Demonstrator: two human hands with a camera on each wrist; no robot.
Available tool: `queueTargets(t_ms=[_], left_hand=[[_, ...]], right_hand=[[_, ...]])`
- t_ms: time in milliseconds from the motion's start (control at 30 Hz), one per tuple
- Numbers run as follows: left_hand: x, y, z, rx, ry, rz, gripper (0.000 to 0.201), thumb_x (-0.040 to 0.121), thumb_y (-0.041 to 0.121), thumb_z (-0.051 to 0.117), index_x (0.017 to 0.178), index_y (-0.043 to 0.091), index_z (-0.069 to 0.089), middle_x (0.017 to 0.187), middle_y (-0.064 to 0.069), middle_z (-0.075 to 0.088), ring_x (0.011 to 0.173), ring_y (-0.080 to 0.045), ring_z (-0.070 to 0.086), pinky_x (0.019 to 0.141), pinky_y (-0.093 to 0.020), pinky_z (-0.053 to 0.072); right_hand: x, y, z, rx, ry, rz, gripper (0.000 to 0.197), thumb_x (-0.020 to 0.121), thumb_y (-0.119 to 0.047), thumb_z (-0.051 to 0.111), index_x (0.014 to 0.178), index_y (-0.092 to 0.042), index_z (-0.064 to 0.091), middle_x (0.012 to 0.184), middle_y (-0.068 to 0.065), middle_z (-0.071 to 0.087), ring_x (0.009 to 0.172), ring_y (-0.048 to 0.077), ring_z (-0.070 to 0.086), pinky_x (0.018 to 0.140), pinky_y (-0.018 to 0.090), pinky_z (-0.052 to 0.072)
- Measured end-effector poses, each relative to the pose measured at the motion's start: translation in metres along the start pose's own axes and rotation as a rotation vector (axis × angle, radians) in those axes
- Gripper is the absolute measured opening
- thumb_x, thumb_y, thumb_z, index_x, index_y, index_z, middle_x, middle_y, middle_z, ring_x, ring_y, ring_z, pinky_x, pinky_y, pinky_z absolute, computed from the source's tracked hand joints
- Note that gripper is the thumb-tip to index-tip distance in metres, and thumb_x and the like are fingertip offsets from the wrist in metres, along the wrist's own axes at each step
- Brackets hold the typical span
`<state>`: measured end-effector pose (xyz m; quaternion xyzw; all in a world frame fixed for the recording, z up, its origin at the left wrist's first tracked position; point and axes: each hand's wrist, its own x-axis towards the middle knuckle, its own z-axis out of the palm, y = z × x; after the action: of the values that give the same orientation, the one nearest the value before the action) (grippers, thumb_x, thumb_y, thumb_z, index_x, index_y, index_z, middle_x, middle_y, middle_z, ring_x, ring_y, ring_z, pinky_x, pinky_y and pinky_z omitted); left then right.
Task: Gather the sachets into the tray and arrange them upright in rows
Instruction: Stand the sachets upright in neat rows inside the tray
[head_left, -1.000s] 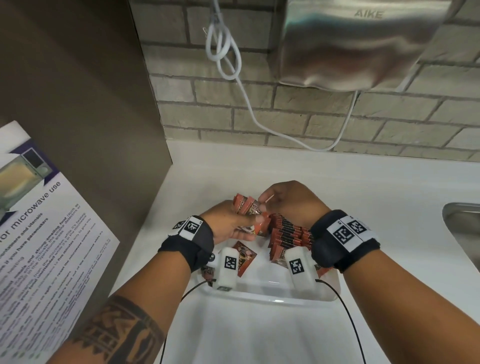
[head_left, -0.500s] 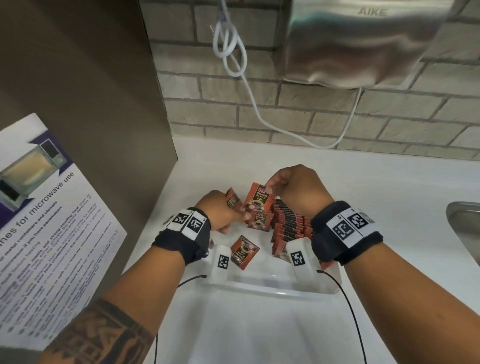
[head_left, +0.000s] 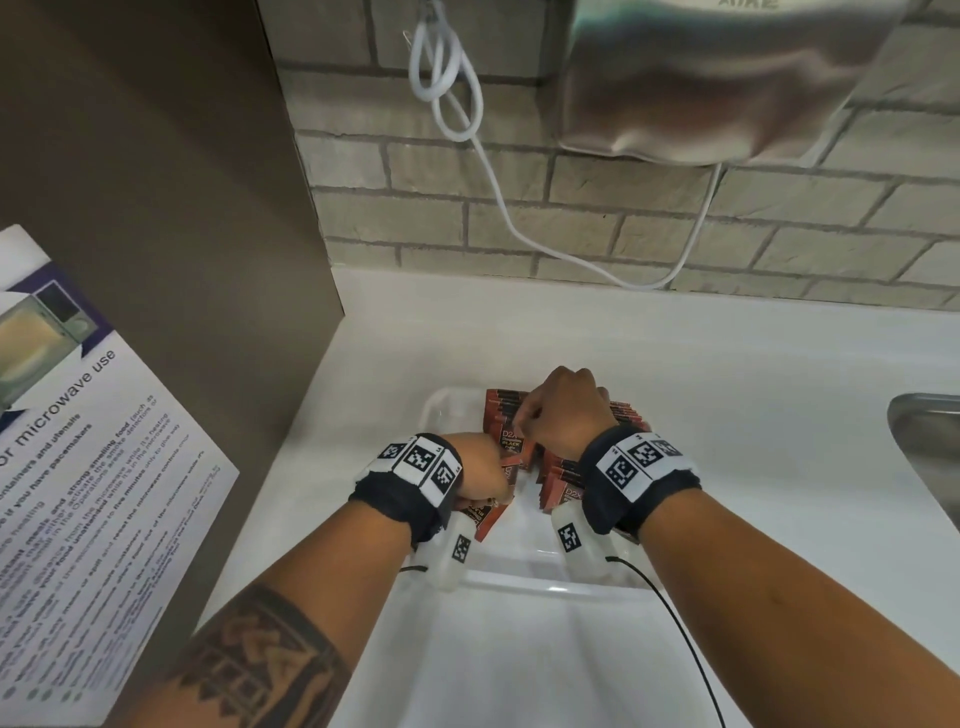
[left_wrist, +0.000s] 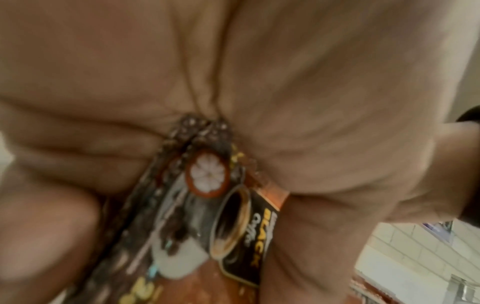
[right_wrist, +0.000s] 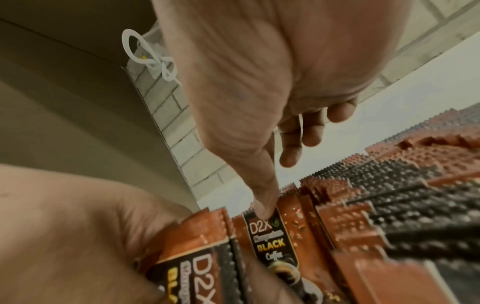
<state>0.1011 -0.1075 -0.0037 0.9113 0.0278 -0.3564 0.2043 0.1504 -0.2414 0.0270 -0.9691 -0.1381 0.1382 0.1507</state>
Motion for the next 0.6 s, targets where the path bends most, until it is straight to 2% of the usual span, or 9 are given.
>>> queueTargets(t_ms=[67, 167, 300, 367, 433, 600], left_hand=[[0.004, 0.002, -0.001, -0.055, -0.019, -0.010, 0.032, 0.084, 0.028, 0.068, 0.105, 0.004, 0.073, 0.094, -0.011, 0.077, 0.072, -0.023, 0.067, 0.078, -0.034, 0.058], [0.010, 0.002, -0.001, -0.133, -0.039, -0.043, 0.031, 0.085, 0.025, 0.068, 0.103, 0.000, 0.073, 0.081, -0.009, 0.070, 0.068, -0.024, 0.060, 0.070, -0.033, 0.055], [0.010, 0.005, -0.003, -0.189, -0.070, -0.037, 0.027, 0.087, 0.022, 0.068, 0.100, -0.002, 0.073, 0.079, -0.010, 0.064, 0.069, -0.025, 0.055, 0.067, -0.031, 0.047], [0.011, 0.005, -0.004, -0.172, -0.071, -0.032, 0.020, 0.088, 0.022, 0.067, 0.091, 0.004, 0.072, 0.076, -0.008, 0.064, 0.065, -0.024, 0.055, 0.065, -0.029, 0.047], [0.012, 0.006, -0.004, -0.184, -0.073, -0.037, 0.014, 0.089, 0.022, 0.066, 0.085, 0.008, 0.068, 0.075, -0.007, 0.062, 0.058, -0.021, 0.052, 0.058, -0.026, 0.044], [0.009, 0.005, -0.003, -0.206, -0.080, -0.048, 0.013, 0.092, 0.020, 0.065, 0.093, 0.008, 0.068, 0.077, -0.008, 0.063, 0.053, -0.016, 0.051, 0.045, -0.019, 0.039]], right_hand=[[0.003, 0.001, 0.002, -0.017, 0.000, -0.004, 0.023, 0.085, -0.024, 0.065, 0.070, -0.035, 0.078, 0.094, -0.009, 0.067, 0.109, 0.021, 0.048, 0.094, 0.039, 0.042], [0.008, 0.003, 0.004, -0.035, -0.007, -0.008, 0.022, 0.085, -0.022, 0.064, 0.073, -0.033, 0.078, 0.098, -0.007, 0.064, 0.110, 0.022, 0.045, 0.092, 0.038, 0.040], [0.011, 0.005, 0.006, -0.075, -0.026, -0.011, 0.013, 0.081, -0.024, 0.070, 0.077, -0.033, 0.078, 0.101, -0.005, 0.062, 0.110, 0.023, 0.044, 0.090, 0.038, 0.038], [0.012, 0.006, 0.007, -0.064, -0.036, -0.019, 0.014, 0.078, -0.022, 0.074, 0.073, -0.035, 0.076, 0.099, -0.007, 0.063, 0.109, 0.022, 0.044, 0.090, 0.038, 0.036], [0.012, 0.008, 0.006, -0.033, -0.042, -0.028, 0.017, 0.079, -0.021, 0.072, 0.070, -0.036, 0.074, 0.095, -0.010, 0.065, 0.108, 0.021, 0.048, 0.093, 0.039, 0.038], [0.009, 0.009, -0.007, 0.056, 0.015, -0.034, 0.020, 0.085, -0.025, 0.065, 0.069, -0.036, 0.072, 0.088, -0.014, 0.067, 0.102, 0.018, 0.057, 0.096, 0.040, 0.042]])
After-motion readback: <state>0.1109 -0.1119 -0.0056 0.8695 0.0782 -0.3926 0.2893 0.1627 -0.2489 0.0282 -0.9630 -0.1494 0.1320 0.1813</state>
